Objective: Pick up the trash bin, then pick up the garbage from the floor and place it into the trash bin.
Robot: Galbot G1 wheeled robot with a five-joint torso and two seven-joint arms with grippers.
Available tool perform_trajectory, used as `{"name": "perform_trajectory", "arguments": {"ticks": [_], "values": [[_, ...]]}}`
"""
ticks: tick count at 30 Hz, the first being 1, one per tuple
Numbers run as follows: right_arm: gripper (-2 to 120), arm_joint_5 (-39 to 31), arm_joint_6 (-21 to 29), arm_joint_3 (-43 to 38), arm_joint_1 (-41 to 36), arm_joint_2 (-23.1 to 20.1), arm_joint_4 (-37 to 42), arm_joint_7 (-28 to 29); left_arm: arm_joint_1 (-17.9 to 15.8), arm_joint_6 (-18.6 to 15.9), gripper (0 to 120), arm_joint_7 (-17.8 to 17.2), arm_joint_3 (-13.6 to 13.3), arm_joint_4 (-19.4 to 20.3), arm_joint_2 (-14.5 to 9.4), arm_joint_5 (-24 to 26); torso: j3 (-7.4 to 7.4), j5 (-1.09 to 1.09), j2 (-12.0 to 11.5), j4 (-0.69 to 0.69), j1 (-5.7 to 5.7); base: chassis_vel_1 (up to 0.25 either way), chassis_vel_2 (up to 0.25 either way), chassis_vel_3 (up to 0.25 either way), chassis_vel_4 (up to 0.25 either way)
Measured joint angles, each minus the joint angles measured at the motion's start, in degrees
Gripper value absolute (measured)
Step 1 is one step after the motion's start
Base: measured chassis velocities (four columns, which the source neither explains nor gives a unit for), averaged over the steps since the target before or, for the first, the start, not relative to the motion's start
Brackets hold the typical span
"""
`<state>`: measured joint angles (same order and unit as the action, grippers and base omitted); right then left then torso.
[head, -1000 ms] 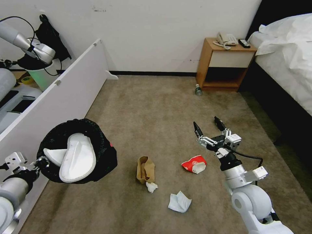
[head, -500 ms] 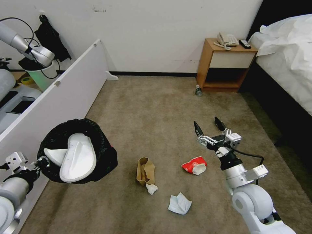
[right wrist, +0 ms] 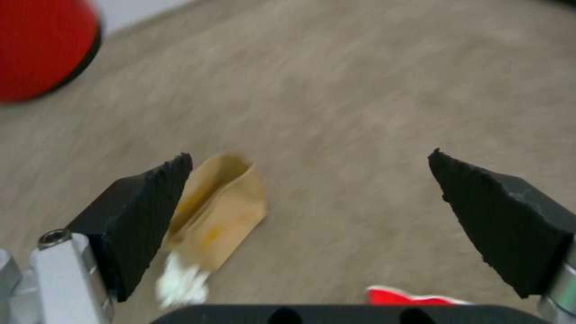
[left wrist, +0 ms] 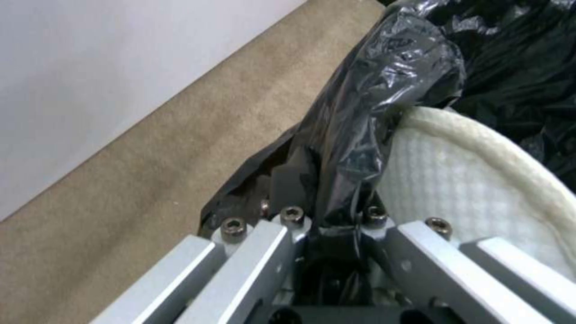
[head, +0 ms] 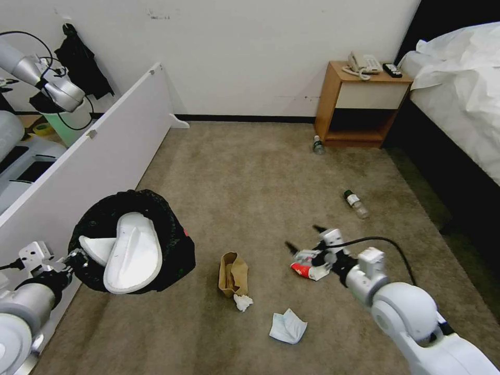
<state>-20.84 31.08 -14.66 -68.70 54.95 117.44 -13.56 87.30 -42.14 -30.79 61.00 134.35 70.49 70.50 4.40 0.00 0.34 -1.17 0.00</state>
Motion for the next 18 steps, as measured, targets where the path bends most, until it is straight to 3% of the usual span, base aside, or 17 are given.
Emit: {"name": "perform_trajectory", "arguments": {"ticks": [2,6,11,18], "values": [[100,0.65,1.06,1.09,1.1,-0.05,-0.69,-1.12,0.06,0.0,1,0.0,-0.11,0.12,0.0,-0.12,0.0,0.0,0.0,0.0,0.0,0.0,0.0,0.0,0.0],[100,7.64,4.62,5.84,5.64,0.29,-5.29,-12.6,0.25,0.0,1,0.05,-0.47,0.48,0.14,-0.55,0.0,0.0,0.0,-0.01,0.0,0.0,0.0,0.0,0.0],[100,11.49,5.15,8.07,6.42,1.37,-8.86,-17.55,0.27,0.0,1,0.1,-0.58,0.37,0.21,-0.66,0.0,0.0,0.0,-0.02,0.0,0.0,0.0,0.0,0.0],[100,15.67,5.65,9.6,6.07,1.93,-12.0,-20.02,0.09,0.0,1,0.12,-1.27,0.17,0.21,-0.98,0.0,0.0,0.0,-0.01,0.0,0.0,0.0,0.0,0.0]]}}
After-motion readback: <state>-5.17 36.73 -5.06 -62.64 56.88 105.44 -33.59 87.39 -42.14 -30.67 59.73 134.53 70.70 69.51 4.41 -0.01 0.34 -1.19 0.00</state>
